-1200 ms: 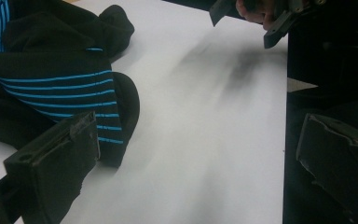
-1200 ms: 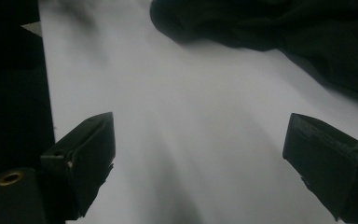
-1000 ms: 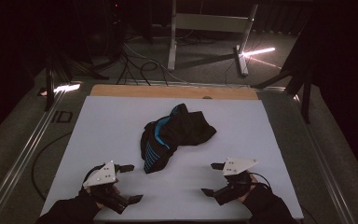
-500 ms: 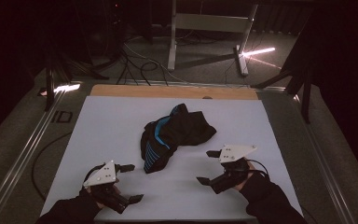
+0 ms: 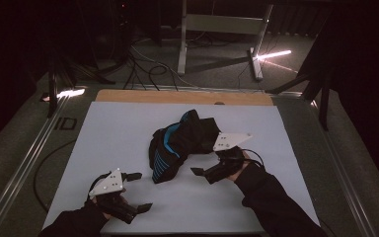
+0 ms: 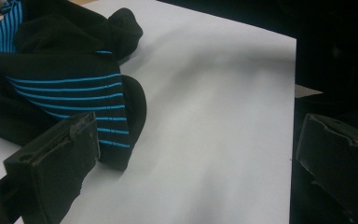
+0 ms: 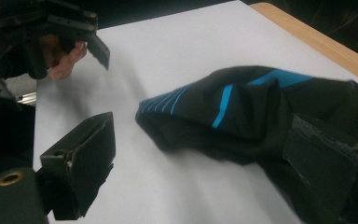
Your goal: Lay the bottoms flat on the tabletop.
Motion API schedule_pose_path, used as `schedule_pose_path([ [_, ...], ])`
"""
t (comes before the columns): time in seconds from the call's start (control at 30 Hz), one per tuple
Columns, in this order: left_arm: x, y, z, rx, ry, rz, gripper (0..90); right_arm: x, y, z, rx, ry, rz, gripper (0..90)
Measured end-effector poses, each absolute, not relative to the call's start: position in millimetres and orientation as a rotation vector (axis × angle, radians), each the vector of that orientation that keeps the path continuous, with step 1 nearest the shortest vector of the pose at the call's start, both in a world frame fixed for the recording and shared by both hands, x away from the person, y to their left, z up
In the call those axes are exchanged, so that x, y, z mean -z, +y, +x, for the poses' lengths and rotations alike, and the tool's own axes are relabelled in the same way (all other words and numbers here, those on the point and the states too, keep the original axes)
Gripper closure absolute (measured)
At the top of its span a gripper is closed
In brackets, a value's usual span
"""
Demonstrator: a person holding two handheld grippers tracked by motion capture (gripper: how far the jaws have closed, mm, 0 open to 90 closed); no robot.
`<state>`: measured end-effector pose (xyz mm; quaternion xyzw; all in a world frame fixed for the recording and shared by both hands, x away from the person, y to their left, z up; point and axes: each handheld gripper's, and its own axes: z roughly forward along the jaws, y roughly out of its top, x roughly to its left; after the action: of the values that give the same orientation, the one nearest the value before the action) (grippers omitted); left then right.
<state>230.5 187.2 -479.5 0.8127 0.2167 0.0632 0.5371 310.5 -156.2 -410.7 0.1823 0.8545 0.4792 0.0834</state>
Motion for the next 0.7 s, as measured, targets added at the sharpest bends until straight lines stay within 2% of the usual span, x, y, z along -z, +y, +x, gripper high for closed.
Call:
schedule_pose_path([
  [0.37,480.0,188.1,231.7,-0.160,0.527,1.931,0.1,412.5,-122.7,338.9,-1.445,2.535,0.572,9.4],
  [0.43,480.1,188.1,231.8,-0.160,0.530,1.931,0.2,415.8,-113.8,344.9,-1.439,2.515,0.573,14.0],
  [0.7,480.1,188.5,231.9,-0.162,0.531,1.930,0.2,432.3,-95.1,359.3,-1.371,2.523,0.630,18.4],
])
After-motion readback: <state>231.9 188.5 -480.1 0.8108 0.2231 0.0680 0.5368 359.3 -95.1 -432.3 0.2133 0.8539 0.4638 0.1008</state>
